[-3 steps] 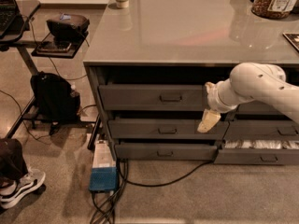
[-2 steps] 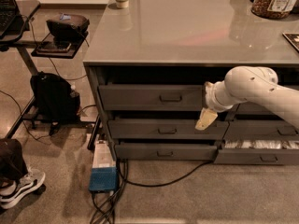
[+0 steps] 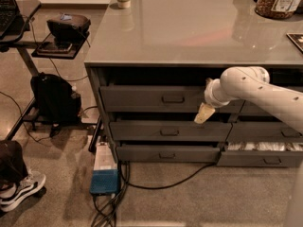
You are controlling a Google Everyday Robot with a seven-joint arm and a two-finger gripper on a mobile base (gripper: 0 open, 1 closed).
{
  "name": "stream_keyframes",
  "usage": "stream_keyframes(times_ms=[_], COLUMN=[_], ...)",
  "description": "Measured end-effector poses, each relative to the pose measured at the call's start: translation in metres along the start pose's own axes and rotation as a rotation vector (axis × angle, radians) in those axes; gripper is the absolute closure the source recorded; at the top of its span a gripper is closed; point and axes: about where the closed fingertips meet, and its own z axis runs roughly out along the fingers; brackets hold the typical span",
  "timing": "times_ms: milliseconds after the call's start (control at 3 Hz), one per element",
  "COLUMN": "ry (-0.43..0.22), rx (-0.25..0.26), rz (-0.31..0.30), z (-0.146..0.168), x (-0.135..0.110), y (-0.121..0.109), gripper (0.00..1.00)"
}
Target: Open top drawer
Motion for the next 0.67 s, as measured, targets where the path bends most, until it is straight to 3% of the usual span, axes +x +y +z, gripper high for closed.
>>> stream_keyframes(times_ms=[333, 667], ry=[-0.018, -0.031], rx=[-0.005, -0.032], rz=[0.005, 0.0], z=[0.02, 0.032], x=[0.0, 0.002], y=[-0.009, -0.001], gripper=[0.0, 0.19])
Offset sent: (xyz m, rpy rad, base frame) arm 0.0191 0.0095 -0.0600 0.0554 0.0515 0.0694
